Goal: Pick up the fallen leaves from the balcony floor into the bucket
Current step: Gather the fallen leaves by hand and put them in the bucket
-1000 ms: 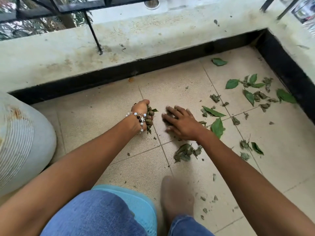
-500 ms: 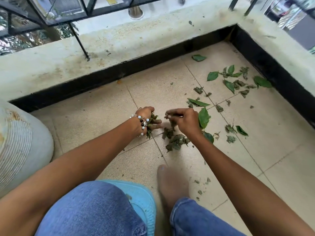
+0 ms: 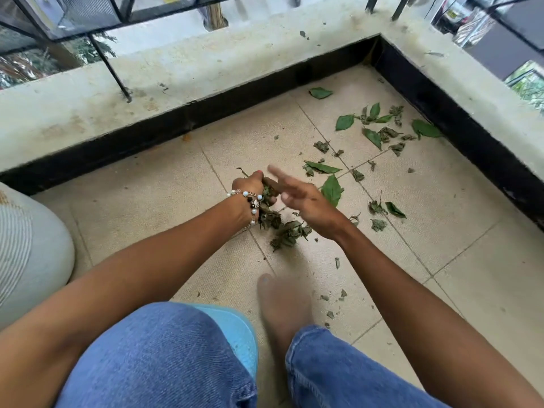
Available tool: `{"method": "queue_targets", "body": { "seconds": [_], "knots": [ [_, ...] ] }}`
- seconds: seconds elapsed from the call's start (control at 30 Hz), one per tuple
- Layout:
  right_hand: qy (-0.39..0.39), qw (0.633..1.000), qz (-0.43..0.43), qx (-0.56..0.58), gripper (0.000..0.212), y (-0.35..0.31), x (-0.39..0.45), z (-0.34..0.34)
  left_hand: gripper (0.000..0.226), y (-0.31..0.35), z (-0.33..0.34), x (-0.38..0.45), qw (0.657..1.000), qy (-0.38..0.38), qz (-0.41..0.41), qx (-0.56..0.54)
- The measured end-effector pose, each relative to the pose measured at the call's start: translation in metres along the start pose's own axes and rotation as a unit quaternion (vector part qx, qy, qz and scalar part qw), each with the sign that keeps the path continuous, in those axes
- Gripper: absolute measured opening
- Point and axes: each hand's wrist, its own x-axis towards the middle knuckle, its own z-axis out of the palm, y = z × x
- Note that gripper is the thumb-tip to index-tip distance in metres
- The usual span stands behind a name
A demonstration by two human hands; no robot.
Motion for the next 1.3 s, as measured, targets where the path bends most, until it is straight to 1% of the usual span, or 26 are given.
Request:
{"method": "queue_targets", "body": {
  "seconds": [0.03, 0.07, 0.1, 0.13, 0.17, 0.2, 0.23, 0.27, 0.33, 0.5, 0.53, 0.57, 0.63, 0.7, 0.77, 0.83, 0.9, 1.0, 1.03, 1.07, 1.1, 1.13, 1.2, 1.23, 1.27, 1.3],
  "knots": [
    [0.04, 0.998, -0.005, 0.048, 0.056, 0.001, -0.004, -0.003, 0.026, 0.003, -0.002, 0.0, 1.0, -0.005, 0.004, 0.01],
    [0.077, 0.996, 0.003, 0.035, 0.054, 0.005, -0.006, -0.004, 0.025, 0.005, -0.005, 0.002, 1.0, -0.006, 0.009, 0.013],
    [0.094, 0.995, 0.02, -0.04, 0.053, 0.01, -0.007, -0.005, 0.023, 0.007, -0.008, 0.002, 1.0, -0.004, 0.011, 0.013],
    [0.084, 0.98, 0.048, -0.175, 0.057, 0.02, -0.006, -0.003, 0.021, 0.007, -0.01, 0.003, 1.0, -0.003, 0.013, 0.013],
    [0.049, 0.944, 0.083, -0.317, 0.067, 0.03, -0.005, 0.001, 0.021, 0.006, -0.012, 0.002, 1.0, -0.003, 0.013, 0.016],
    [0.006, 0.899, 0.107, -0.424, 0.076, 0.039, -0.006, 0.008, 0.02, 0.006, -0.014, 0.001, 1.0, -0.004, 0.013, 0.021],
    [-0.026, 0.865, 0.116, -0.487, 0.082, 0.046, -0.007, 0.017, 0.02, 0.005, -0.014, 0.0, 0.999, -0.006, 0.013, 0.031],
    [-0.041, 0.846, 0.108, -0.52, 0.083, 0.051, -0.008, 0.025, 0.02, 0.004, -0.014, 0.0, 0.999, -0.009, 0.012, 0.033],
    [-0.049, 0.82, 0.073, -0.566, 0.076, 0.057, -0.012, 0.038, 0.019, 0.002, -0.016, 0.0, 0.999, -0.004, 0.007, 0.034],
    [-0.074, 0.765, -0.078, -0.635, 0.048, 0.067, -0.019, 0.03, 0.017, 0.002, -0.022, 0.002, 0.999, 0.016, 0.007, 0.037],
    [-0.058, 0.764, -0.096, -0.636, 0.044, 0.069, -0.02, 0.025, 0.017, 0.001, -0.022, 0.003, 0.999, 0.013, 0.007, 0.035],
    [-0.031, 0.765, -0.095, -0.636, 0.042, 0.069, -0.021, 0.02, 0.017, 0.0, -0.022, 0.004, 0.999, 0.009, 0.009, 0.031],
    [0.007, 0.761, -0.055, -0.647, 0.04, 0.067, -0.025, 0.011, 0.017, -0.002, -0.02, 0.005, 1.0, 0.001, 0.013, 0.027],
    [0.008, 0.769, 0.001, -0.639, 0.043, 0.069, -0.032, 0.006, 0.019, -0.001, -0.017, 0.006, 0.999, -0.001, 0.018, 0.027],
    [-0.007, 0.777, 0.045, -0.627, 0.048, 0.068, -0.038, 0.004, 0.021, -0.001, -0.015, 0.007, 0.999, 0.002, 0.023, 0.031],
    [-0.021, 0.772, 0.041, -0.634, 0.049, 0.066, -0.046, 0.007, 0.023, -0.002, -0.012, 0.007, 0.999, 0.002, 0.025, 0.031],
    [-0.015, 0.771, 0.026, -0.636, 0.046, 0.071, -0.052, 0.009, 0.022, -0.005, -0.007, 0.005, 0.999, -0.005, 0.023, 0.035],
    [0.029, 0.793, -0.04, -0.608, 0.03, 0.081, -0.055, 0.005, 0.02, -0.009, 0.0, 0.001, 0.999, -0.021, 0.022, 0.042],
    [0.049, 0.81, -0.058, -0.582, 0.023, 0.082, -0.055, 0.002, 0.019, -0.01, 0.002, -0.001, 0.998, -0.026, 0.024, 0.047],
    [0.08, 0.839, -0.064, -0.535, 0.017, 0.079, -0.054, -0.001, 0.018, -0.011, 0.002, -0.001, 0.998, -0.029, 0.025, 0.05],
    [0.123, 0.872, -0.056, -0.47, 0.014, 0.075, -0.053, -0.003, 0.017, -0.012, 0.003, -0.001, 0.998, -0.031, 0.025, 0.052],
    [0.177, 0.902, -0.028, -0.393, 0.015, 0.069, -0.051, -0.003, 0.017, -0.012, 0.003, -0.002, 0.998, -0.033, 0.024, 0.052],
    [0.267, 0.94, 0.055, -0.204, 0.017, 0.053, -0.045, -0.004, 0.016, -0.012, 0.003, -0.002, 0.998, -0.037, 0.022, 0.049],
    [0.282, 0.952, 0.075, -0.088, 0.019, 0.044, -0.04, -0.003, 0.015, -0.012, 0.003, -0.002, 0.998, -0.039, 0.021, 0.047],
    [0.287, 0.955, 0.074, 0.018, 0.02, 0.036, -0.034, -0.002, 0.014, -0.012, 0.004, -0.003, 0.998, -0.04, 0.021, 0.044],
    [0.287, 0.951, 0.061, 0.098, 0.021, 0.026, -0.029, 0.001, 0.013, -0.012, 0.005, -0.004, 0.998, -0.044, 0.019, 0.041]
  ]
}}
